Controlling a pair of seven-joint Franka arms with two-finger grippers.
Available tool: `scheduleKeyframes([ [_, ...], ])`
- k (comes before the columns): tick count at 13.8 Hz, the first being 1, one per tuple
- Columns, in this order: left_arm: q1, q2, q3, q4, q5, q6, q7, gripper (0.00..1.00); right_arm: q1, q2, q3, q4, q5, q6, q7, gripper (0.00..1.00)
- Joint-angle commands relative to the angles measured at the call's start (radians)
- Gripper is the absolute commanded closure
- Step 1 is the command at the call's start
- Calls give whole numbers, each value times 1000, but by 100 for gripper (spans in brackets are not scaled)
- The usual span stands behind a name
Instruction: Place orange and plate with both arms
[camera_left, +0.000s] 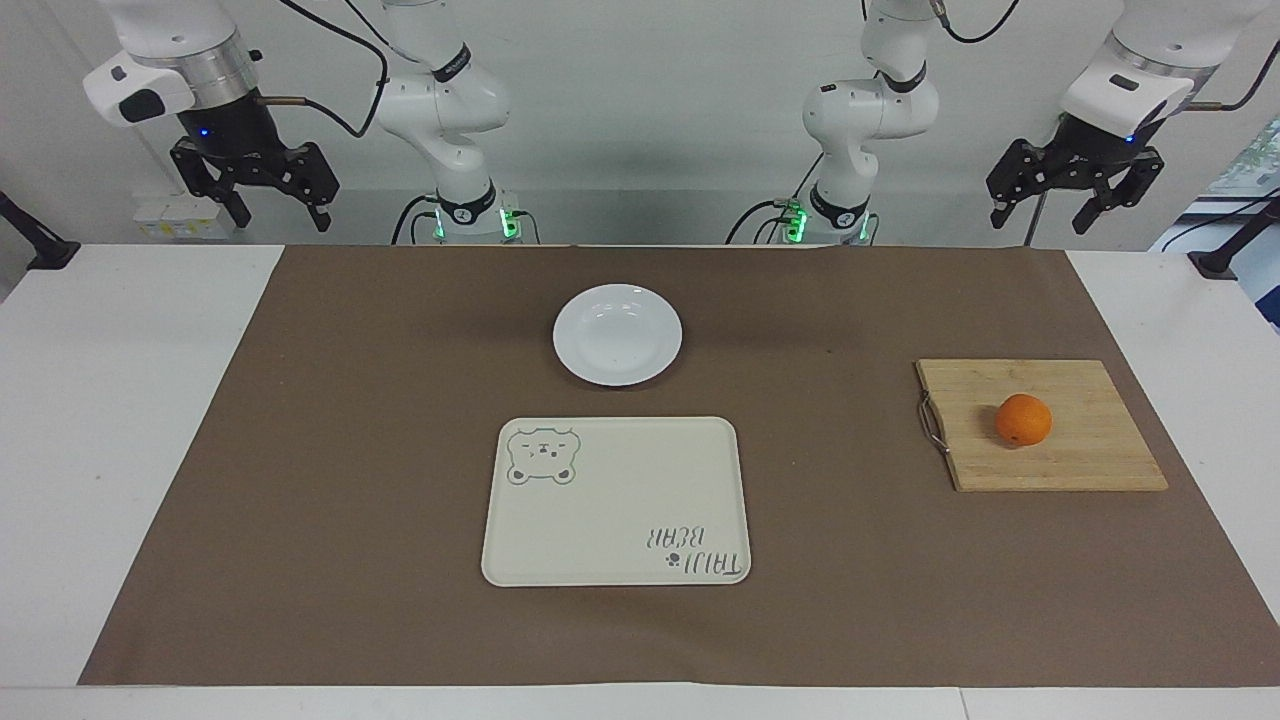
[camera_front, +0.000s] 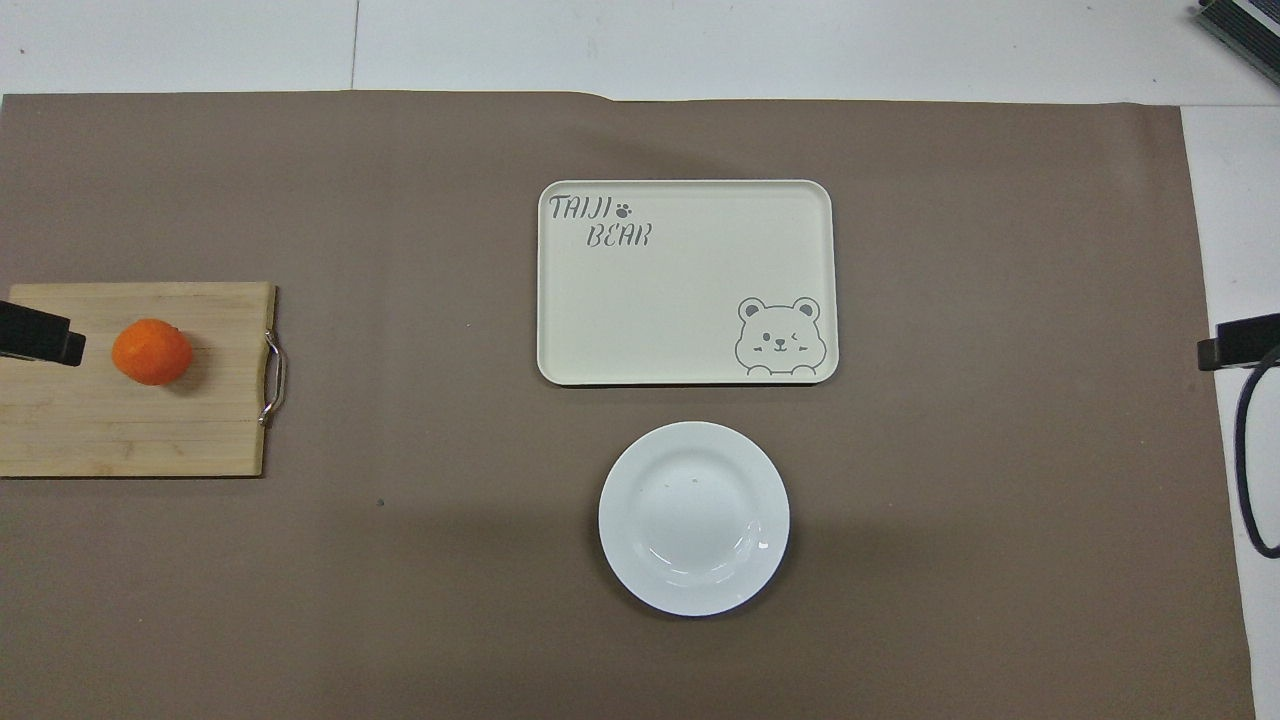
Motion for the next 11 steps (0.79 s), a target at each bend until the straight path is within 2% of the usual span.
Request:
scheduleKeyframes([
  [1, 5, -20, -2, -20, -3, 17, 1, 0, -2, -21, 0, -20, 8, -7, 5, 0],
  [8, 14, -20, -2, -24, -3, 41, -7, 0, -2, -21, 0, -20, 8, -7, 5, 0],
  [11, 20, -15, -2, -24, -3, 95, -10, 0, -2, -21, 0, -20, 8, -7, 5, 0],
])
